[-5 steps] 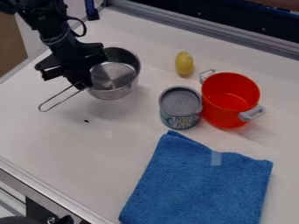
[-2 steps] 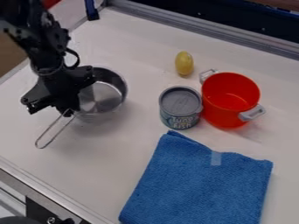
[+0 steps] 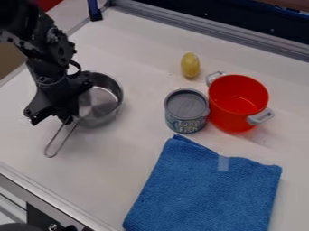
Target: Move the silver pot to the bottom left side of the table and next to the blue cloth
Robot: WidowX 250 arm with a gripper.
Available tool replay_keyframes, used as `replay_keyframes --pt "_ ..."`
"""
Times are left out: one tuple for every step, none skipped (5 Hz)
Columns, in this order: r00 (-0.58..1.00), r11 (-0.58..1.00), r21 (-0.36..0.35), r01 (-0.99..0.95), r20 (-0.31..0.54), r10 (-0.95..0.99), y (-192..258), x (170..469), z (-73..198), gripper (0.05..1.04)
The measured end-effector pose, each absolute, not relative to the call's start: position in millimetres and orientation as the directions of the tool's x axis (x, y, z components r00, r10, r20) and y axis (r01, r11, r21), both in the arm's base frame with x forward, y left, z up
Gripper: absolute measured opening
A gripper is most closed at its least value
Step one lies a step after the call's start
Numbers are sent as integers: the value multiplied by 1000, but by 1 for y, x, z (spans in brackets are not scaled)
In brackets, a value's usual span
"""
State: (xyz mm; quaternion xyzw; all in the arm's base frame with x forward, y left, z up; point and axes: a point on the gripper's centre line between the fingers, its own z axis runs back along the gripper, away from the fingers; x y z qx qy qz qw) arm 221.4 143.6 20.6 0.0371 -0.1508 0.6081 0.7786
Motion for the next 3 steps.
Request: replay_keyframes --pt "199 237 -107 -966 284 938 148 219 21 62" --pt "201 234 -85 -968 284 937 150 218 19 62" --pt "257 287 -75 -955 272 927 148 218 18 62"
